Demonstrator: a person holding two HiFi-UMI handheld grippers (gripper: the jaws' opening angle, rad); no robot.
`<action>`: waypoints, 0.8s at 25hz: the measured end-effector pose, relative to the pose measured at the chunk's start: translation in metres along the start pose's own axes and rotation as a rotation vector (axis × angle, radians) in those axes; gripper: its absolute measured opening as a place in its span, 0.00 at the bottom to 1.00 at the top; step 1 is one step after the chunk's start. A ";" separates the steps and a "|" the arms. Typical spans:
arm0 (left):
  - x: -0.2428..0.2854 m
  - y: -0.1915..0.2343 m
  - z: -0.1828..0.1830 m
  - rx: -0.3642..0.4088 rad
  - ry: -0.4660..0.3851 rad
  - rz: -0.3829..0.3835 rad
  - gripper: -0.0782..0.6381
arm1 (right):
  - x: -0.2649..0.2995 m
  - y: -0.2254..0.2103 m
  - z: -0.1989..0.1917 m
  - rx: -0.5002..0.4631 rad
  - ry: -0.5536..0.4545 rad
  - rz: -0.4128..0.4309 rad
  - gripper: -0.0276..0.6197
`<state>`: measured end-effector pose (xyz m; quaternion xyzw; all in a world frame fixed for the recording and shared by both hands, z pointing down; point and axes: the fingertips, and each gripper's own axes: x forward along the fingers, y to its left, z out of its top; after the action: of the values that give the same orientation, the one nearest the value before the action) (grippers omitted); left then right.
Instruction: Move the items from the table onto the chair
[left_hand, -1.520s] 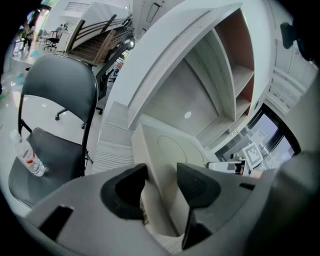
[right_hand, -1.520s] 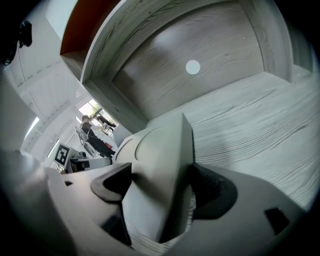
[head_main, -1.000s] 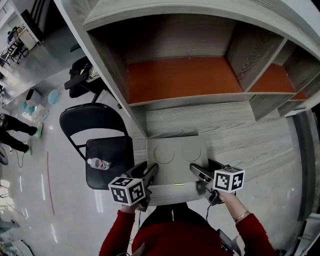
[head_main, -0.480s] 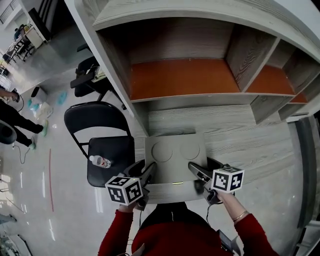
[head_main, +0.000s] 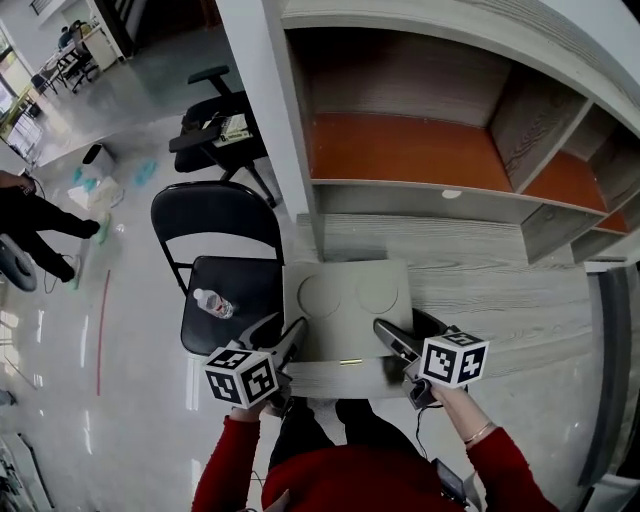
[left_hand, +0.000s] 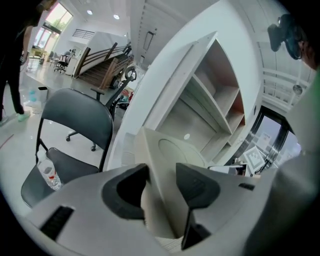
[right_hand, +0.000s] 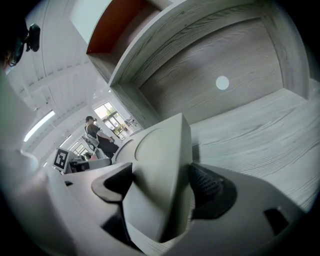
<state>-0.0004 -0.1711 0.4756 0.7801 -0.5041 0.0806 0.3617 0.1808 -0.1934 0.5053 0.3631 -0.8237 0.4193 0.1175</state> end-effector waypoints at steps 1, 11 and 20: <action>-0.006 0.005 0.001 -0.010 -0.011 0.002 0.39 | 0.003 0.006 0.001 -0.010 0.001 0.002 0.63; -0.093 0.095 0.019 -0.062 -0.062 0.007 0.39 | 0.068 0.115 -0.012 -0.068 -0.014 0.003 0.62; -0.180 0.192 0.023 -0.057 -0.036 0.031 0.39 | 0.142 0.213 -0.053 -0.070 -0.030 0.032 0.61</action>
<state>-0.2540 -0.0993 0.4637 0.7629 -0.5245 0.0578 0.3734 -0.0736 -0.1413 0.4801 0.3517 -0.8452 0.3868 0.1111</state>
